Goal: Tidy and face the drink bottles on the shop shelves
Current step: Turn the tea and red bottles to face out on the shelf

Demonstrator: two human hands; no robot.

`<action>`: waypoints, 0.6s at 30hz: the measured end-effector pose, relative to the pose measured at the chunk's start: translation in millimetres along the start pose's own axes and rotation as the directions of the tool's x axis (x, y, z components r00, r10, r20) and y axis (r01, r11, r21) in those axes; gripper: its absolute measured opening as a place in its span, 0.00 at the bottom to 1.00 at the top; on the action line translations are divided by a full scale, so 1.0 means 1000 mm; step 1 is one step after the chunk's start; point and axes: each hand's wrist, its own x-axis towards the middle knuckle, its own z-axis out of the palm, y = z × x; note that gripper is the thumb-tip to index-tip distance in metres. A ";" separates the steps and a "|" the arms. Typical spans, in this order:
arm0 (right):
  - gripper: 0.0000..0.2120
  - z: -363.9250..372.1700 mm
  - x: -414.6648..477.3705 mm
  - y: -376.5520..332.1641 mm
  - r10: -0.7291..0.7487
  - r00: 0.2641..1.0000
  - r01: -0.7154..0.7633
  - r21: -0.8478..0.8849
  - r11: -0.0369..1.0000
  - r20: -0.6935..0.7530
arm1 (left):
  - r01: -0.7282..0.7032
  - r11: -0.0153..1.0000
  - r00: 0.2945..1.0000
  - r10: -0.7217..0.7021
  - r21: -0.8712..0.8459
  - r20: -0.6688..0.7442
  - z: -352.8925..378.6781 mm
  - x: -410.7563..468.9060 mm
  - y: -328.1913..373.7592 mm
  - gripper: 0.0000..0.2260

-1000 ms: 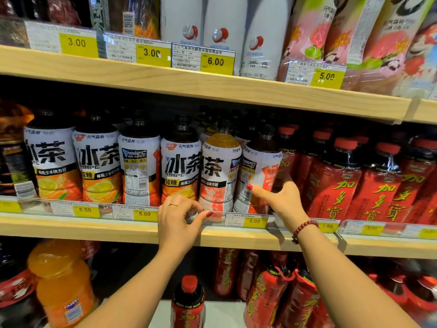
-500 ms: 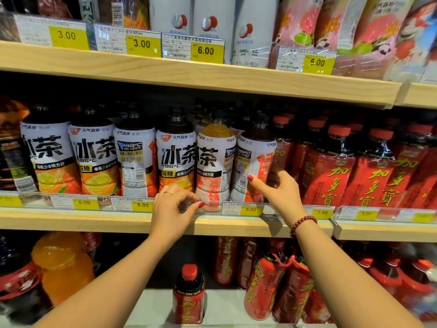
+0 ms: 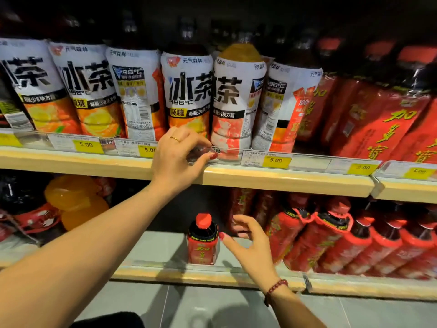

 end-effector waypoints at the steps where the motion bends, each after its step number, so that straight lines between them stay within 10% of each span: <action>1: 0.22 0.008 0.000 0.013 0.062 0.997 -0.062 -0.011 0.998 0.042 | -0.005 1.000 1.000 0.005 0.007 -0.008 0.000 -0.001 -0.001 0.09; 9: 0.47 0.063 0.018 0.080 0.344 0.920 -0.343 -0.036 0.939 0.187 | -0.006 0.999 0.997 0.009 0.042 -0.080 0.002 -0.004 0.001 0.10; 18: 0.35 0.081 0.036 0.104 0.331 0.922 -0.342 0.027 0.939 0.200 | -0.031 0.998 0.991 0.038 0.054 -0.129 0.007 -0.005 -0.003 0.09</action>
